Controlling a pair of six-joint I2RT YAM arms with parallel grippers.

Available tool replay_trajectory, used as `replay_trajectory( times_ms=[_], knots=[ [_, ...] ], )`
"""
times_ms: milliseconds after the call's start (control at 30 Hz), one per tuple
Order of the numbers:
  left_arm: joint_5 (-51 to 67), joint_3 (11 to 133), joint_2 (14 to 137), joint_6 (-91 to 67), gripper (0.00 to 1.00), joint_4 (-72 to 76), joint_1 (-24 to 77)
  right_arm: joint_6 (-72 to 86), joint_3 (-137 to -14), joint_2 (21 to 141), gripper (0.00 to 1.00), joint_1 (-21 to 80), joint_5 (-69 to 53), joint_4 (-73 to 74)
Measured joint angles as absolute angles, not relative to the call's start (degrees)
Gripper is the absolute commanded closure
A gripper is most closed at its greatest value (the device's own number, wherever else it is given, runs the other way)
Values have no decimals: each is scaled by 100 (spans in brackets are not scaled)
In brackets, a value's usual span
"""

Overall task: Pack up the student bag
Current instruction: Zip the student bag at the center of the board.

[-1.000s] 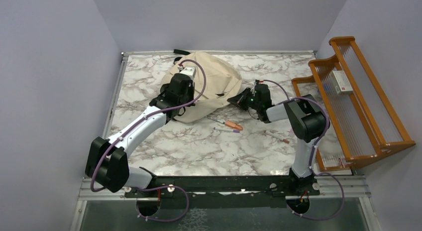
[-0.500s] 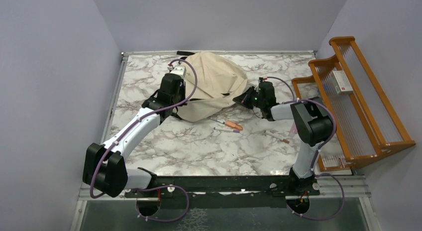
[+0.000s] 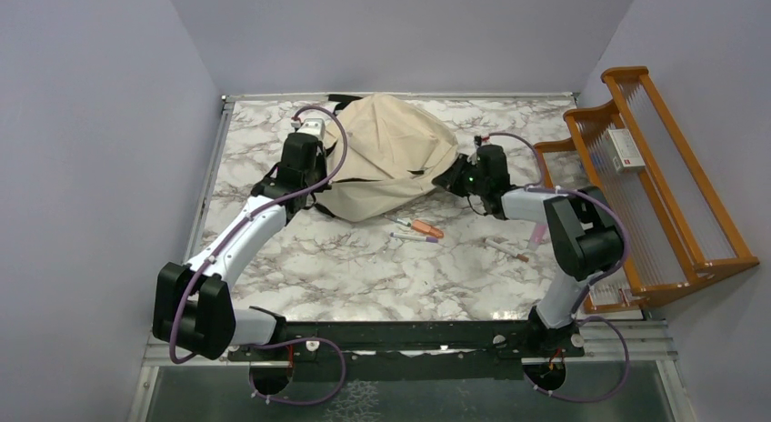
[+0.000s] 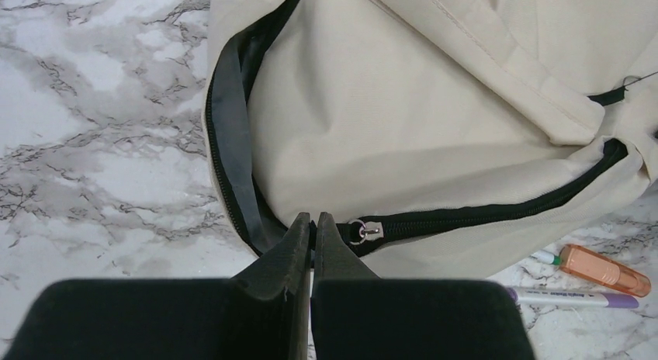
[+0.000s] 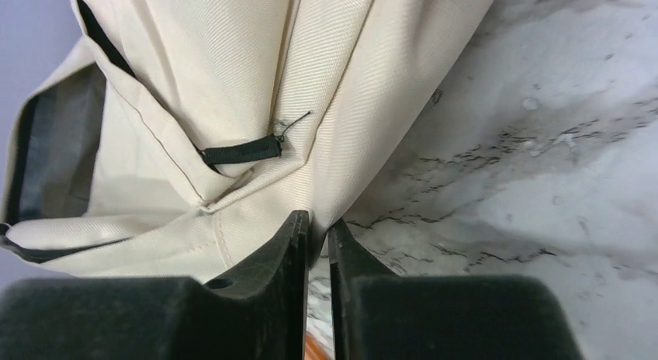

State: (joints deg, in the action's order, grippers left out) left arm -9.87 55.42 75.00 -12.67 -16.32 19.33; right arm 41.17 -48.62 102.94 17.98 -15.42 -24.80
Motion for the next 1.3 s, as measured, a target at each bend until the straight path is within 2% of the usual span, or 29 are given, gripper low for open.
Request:
replay_trajectory(
  times_ms=[67, 300, 467, 900, 1167, 1300],
  knots=[
    [-871, 5522, 7500, -1243, 100, -1546, 1894, 3883, -4856, 10127, 66, 1767, -1479, -2296],
    [-482, 5513, 7518, -1208, 100, -1262, 1833, 2829, -4615, 8960, 52, 1581, -1337, -1675],
    [-268, 5513, 7522, -1208, 100, -1140, 1833, 2023, -4418, 8379, 50, 1627, -1789, -1704],
    [-176, 5288, 7417, -1284, 100, -1017, 1817, -220, -5905, 9520, 50, 3479, -3168, -2104],
    [-172, 5162, 7166, -1391, 100, -1000, 1806, -1439, -5666, 10280, 50, 3876, -3903, -4036],
    [-148, 5122, 7116, -1437, 100, -996, 1806, -1925, -5767, 10702, 50, 3940, -4285, -4283]
  ],
)
